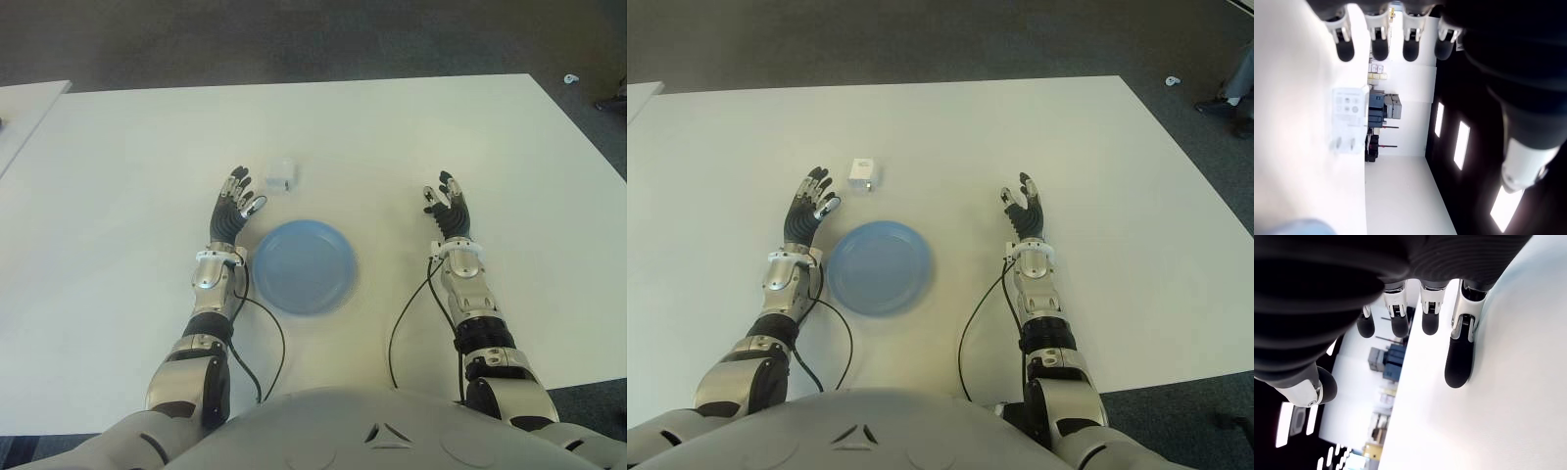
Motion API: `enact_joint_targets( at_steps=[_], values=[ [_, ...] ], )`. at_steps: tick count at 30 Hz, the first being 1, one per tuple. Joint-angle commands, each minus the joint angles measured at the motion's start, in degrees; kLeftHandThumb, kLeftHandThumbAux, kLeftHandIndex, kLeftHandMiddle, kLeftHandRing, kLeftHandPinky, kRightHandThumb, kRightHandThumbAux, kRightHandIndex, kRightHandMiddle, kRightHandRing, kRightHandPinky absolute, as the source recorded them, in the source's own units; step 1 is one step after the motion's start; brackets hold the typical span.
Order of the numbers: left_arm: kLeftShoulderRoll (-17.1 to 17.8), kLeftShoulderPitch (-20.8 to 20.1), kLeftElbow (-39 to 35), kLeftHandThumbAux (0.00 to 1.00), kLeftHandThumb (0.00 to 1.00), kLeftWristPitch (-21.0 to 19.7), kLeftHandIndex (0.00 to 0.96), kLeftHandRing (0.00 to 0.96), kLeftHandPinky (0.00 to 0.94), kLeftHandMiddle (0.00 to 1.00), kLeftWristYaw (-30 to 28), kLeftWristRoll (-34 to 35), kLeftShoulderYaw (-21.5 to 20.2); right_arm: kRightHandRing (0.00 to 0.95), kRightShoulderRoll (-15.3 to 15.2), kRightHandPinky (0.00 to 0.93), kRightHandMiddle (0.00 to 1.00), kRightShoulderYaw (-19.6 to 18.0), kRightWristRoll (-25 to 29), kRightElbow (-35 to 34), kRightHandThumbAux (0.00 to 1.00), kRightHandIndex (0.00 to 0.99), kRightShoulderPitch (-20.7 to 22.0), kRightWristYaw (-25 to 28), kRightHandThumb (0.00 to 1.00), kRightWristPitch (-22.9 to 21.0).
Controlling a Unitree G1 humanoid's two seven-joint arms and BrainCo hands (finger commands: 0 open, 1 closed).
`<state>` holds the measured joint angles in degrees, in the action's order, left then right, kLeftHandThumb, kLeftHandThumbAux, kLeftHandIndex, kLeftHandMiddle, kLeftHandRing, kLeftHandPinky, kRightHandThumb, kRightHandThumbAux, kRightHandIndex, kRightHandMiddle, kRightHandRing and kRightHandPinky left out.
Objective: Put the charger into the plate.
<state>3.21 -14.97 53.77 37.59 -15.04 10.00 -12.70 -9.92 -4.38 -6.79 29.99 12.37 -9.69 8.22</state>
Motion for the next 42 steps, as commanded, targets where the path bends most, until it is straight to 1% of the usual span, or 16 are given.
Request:
enact_joint_targets(
  at_steps=[1,9,15,18,25,32,35,39,40,42],
  values=[
    [-1.16,4.46,2.65,0.727,0.105,-4.59,0.0,0.038,0.045,0.05,-0.1,0.92,-0.37,0.017,0.85,0.071,0.009,0.73,-0.24,1.6,0.475,0.005,-1.63,0.51,0.294,-3.26],
    [-1.39,4.75,1.42,0.736,0.082,-5.48,0.002,0.046,0.062,0.054,0.1,1.07,0.0,0.019,1.15,0.074,0.01,1.04,-0.54,1.1,0.486,0.009,-2.22,-0.32,0.298,-2.79],
    [-1.38,4.52,0.88,0.726,0.082,-6.45,0.007,0.051,0.069,0.056,-0.03,1.36,-0.13,0.02,1.36,0.077,0.009,1.28,-0.72,0.8,0.494,0.012,-2.51,-0.88,0.3,-2.47],
    [-1.6,4.51,0.55,0.731,0.085,-6.2,0.008,0.052,0.073,0.056,-0.45,1.67,-0.17,0.02,1.46,0.081,0.008,1.37,-0.77,0.68,0.496,0.012,-2.75,-1.03,0.3,-2.05],
    [-1.57,4.7,0.07,0.756,0.094,-6.0,0.006,0.047,0.064,0.054,-0.89,1.9,0.02,0.018,1.8,0.082,0.005,1.44,-0.6,0.21,0.502,0.013,-3.18,-1.05,0.32,-1.26],
    [-1.1,4.81,-0.62,0.755,0.084,-7.42,0.008,0.049,0.059,0.061,0.14,1.0,0.46,0.018,2.45,0.084,0.006,1.59,-0.59,0.06,0.509,0.018,-3.3,-1.3,0.326,-0.45],
    [-1.16,4.9,-1.11,0.75,0.098,-8.12,0.011,0.056,0.073,0.067,0.69,1.01,0.34,0.018,2.57,0.084,0.007,1.59,-0.64,0.2,0.509,0.02,-3.27,-1.42,0.321,-0.03],
    [-1.56,5.0,-2.28,0.761,0.152,-9.08,0.014,0.069,0.097,0.08,1.89,1.18,0.09,0.02,2.72,0.086,0.008,1.57,-0.62,0.44,0.504,0.022,-3.13,-1.49,0.316,0.55],
    [-1.74,4.98,-3.43,0.764,0.164,-9.65,0.014,0.072,0.099,0.081,2.44,1.08,0.24,0.02,2.75,0.087,0.008,1.54,-0.6,0.53,0.503,0.022,-3.09,-1.51,0.316,0.69],
    [-2.17,4.78,-8.32,0.758,0.199,-12.22,0.015,0.078,0.107,0.086,4.41,0.41,1.06,0.021,2.85,0.09,0.009,1.49,-0.57,0.66,0.5,0.022,-3.01,-1.61,0.315,0.91]
  ],
)
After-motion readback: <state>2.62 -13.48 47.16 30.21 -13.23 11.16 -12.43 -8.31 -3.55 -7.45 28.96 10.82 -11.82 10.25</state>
